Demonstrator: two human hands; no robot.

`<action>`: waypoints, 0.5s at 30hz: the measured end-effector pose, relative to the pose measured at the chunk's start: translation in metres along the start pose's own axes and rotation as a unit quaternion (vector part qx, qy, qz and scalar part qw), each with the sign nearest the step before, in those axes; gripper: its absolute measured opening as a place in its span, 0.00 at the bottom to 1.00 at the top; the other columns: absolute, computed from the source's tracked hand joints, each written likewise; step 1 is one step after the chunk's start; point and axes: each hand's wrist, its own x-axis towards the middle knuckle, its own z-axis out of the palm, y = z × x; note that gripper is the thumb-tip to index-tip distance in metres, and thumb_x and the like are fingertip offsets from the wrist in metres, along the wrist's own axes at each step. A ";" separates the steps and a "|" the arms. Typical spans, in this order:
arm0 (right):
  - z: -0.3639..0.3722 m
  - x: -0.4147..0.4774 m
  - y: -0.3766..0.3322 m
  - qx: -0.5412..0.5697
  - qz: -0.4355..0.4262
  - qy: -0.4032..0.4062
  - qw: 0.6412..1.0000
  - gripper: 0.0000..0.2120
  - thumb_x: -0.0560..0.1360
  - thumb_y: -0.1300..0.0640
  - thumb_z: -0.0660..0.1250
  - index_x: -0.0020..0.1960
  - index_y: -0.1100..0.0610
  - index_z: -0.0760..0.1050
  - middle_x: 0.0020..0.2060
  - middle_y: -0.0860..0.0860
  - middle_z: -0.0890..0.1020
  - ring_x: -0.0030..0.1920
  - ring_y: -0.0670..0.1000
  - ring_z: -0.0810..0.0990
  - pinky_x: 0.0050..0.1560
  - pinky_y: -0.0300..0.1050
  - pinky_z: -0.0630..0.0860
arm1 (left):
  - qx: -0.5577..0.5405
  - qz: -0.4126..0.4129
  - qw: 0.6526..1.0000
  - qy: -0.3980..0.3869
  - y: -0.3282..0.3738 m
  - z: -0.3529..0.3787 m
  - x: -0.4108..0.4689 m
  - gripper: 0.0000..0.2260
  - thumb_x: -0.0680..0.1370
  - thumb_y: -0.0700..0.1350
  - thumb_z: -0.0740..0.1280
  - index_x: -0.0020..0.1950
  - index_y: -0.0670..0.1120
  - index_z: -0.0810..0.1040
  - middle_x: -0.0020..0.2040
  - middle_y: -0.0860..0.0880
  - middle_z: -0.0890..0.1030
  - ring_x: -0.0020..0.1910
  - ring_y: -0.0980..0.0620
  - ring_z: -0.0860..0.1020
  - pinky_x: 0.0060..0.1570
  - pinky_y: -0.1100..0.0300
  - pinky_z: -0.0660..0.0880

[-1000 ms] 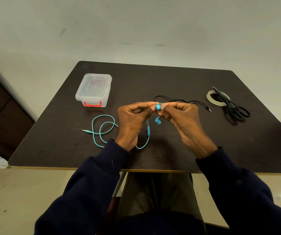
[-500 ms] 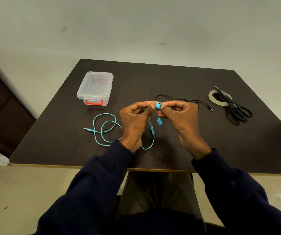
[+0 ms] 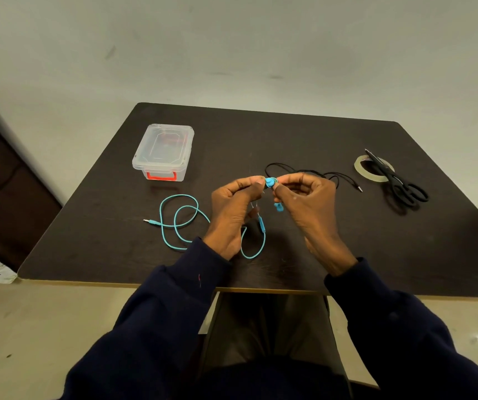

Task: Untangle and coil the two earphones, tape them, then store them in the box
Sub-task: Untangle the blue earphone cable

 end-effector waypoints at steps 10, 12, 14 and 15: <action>-0.012 0.004 0.008 -0.058 -0.022 -0.023 0.998 0.06 0.74 0.61 0.76 0.51 0.60 0.84 0.40 0.51 0.87 0.39 0.48 0.87 0.41 0.40 0.83 | 0.363 0.303 0.881 0.010 -0.008 -0.011 0.013 0.07 0.74 0.48 0.76 0.51 0.57 0.85 0.51 0.58 0.84 0.54 0.55 0.78 0.54 0.59 0.73; -0.013 0.006 0.008 -0.067 -0.029 -0.024 0.997 0.06 0.74 0.60 0.77 0.50 0.59 0.84 0.39 0.50 0.87 0.38 0.47 0.86 0.39 0.39 0.83 | 0.394 0.325 0.859 -0.012 -0.005 -0.011 0.013 0.09 0.74 0.49 0.76 0.53 0.58 0.85 0.51 0.60 0.83 0.52 0.55 0.77 0.51 0.62 0.72; -0.014 0.007 0.007 -0.070 -0.031 -0.026 0.997 0.07 0.73 0.59 0.78 0.50 0.59 0.84 0.40 0.50 0.87 0.38 0.47 0.86 0.39 0.40 0.83 | 0.402 0.337 0.851 -0.034 -0.001 -0.010 0.012 0.10 0.74 0.48 0.77 0.55 0.55 0.86 0.50 0.59 0.84 0.49 0.57 0.77 0.47 0.69 0.70; -0.015 0.007 0.006 -0.069 -0.031 -0.030 0.997 0.07 0.73 0.59 0.78 0.50 0.59 0.84 0.40 0.50 0.87 0.38 0.47 0.87 0.39 0.41 0.84 | 0.404 0.341 0.848 -0.039 0.000 -0.011 0.012 0.11 0.73 0.49 0.77 0.54 0.54 0.86 0.50 0.58 0.85 0.48 0.58 0.77 0.45 0.70 0.70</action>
